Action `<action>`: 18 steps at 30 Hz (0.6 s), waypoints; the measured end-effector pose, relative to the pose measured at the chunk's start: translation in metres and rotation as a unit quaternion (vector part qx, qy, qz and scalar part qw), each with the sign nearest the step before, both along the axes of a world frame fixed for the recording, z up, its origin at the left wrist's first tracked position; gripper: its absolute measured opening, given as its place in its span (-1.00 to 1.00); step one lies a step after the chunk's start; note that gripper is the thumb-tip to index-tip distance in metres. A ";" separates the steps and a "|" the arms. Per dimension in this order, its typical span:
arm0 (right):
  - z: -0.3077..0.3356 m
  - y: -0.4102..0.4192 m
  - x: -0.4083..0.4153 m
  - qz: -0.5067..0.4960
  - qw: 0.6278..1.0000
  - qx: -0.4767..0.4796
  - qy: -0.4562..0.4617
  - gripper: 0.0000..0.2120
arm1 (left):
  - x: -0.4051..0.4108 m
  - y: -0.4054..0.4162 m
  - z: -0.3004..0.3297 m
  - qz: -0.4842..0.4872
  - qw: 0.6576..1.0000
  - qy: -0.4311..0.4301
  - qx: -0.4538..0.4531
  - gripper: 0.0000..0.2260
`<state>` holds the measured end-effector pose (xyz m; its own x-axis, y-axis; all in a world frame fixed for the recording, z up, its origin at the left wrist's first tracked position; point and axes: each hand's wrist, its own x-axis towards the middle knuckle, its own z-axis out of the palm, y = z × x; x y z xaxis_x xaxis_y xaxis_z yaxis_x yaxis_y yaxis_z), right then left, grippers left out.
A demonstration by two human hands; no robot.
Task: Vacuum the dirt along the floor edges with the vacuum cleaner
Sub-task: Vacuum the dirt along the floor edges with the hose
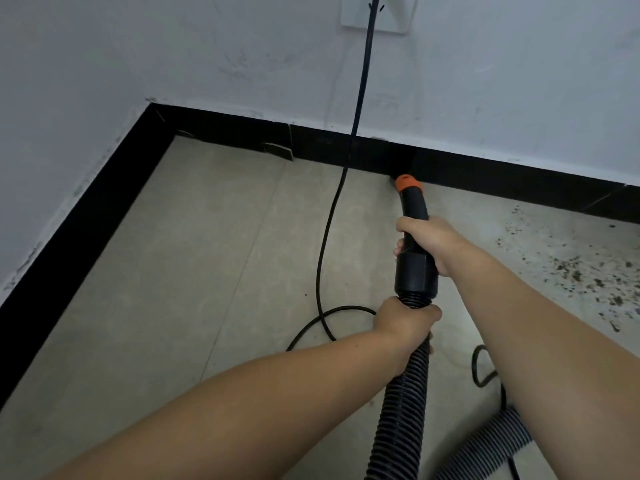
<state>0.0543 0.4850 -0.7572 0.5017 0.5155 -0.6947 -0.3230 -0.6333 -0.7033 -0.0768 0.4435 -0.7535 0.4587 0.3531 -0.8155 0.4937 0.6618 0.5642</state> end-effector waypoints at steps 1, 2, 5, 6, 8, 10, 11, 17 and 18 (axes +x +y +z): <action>-0.001 0.005 -0.003 0.012 1.000 0.001 -0.003 -0.86 | -0.002 0.003 0.000 0.008 1.000 0.001 -0.002 -0.93; -0.002 0.011 -0.007 0.022 1.000 0.001 -0.006 -0.86 | -0.005 0.006 -0.001 0.017 1.000 0.002 -0.002 -0.92; -0.004 0.025 -0.019 0.049 0.999 0.007 -0.013 -0.87 | -0.012 0.014 -0.004 0.039 0.999 0.008 -0.002 -0.92; -0.005 0.030 -0.022 0.055 0.998 0.011 -0.014 -0.87 | -0.015 0.017 -0.005 0.046 0.999 0.010 -0.003 -0.92; -0.007 0.039 -0.027 0.067 0.998 0.017 -0.013 -0.87 | -0.018 0.023 -0.006 0.062 0.998 0.011 -0.007 -0.93; -0.008 0.049 -0.033 0.083 0.996 0.018 -0.015 -0.86 | -0.021 0.028 -0.006 0.082 0.996 0.011 -0.013 -0.91; -0.008 0.053 -0.035 0.091 0.996 0.019 -0.015 -0.86 | -0.023 0.030 -0.007 0.093 0.995 0.011 -0.017 -0.91; -0.006 0.070 -0.054 0.135 0.990 0.014 -0.039 -0.86 | -0.040 0.043 -0.001 0.100 0.994 0.001 -0.039 -0.91; -0.005 0.068 -0.058 0.137 0.990 0.012 -0.044 -0.86 | -0.043 0.042 0.001 0.091 0.995 0.003 -0.042 -0.90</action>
<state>-0.0037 0.5532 -0.7625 0.3987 0.6568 -0.6401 -0.0784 -0.6710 -0.7373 -0.1199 0.4859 -0.7529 0.3889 0.3611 -0.8475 0.3639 0.7849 0.5014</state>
